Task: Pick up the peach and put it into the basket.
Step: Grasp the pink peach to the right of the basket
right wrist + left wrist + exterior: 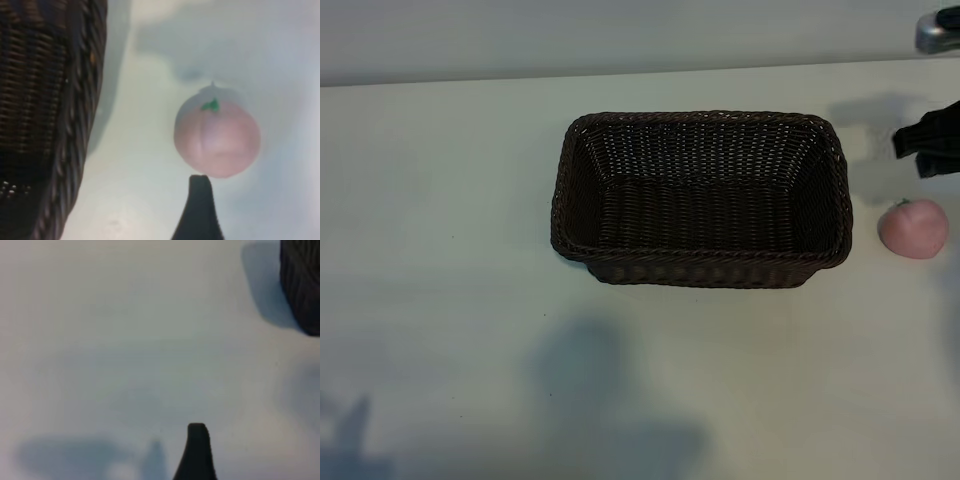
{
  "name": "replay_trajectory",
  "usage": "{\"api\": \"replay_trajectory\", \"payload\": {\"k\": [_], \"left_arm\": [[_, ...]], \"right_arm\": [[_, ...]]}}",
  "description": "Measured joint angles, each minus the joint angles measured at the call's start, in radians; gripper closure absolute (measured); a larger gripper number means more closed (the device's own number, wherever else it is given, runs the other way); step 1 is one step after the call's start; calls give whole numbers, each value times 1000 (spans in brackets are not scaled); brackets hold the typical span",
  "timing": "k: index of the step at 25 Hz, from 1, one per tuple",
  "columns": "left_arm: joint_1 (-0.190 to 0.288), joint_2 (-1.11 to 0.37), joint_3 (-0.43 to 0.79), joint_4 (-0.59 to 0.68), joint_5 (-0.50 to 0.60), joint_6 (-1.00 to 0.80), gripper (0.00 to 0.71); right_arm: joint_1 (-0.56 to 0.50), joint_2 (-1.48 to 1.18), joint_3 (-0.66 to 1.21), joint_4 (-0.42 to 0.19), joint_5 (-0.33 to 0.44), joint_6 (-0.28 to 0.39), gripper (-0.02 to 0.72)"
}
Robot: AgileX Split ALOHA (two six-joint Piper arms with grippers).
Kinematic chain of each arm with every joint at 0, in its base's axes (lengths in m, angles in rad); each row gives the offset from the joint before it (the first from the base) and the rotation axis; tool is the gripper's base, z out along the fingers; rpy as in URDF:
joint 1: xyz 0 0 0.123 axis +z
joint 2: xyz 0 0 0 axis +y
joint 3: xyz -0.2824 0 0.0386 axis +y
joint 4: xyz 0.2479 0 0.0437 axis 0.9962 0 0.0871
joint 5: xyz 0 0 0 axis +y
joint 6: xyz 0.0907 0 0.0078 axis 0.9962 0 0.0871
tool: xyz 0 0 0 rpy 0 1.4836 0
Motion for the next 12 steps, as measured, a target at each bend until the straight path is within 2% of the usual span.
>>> {"api": "replay_trajectory", "payload": {"k": [12], "left_arm": [[-2,-5,8,0,4,0,112]], "right_arm": [[0,213,-1,2,-106,0,141]]}}
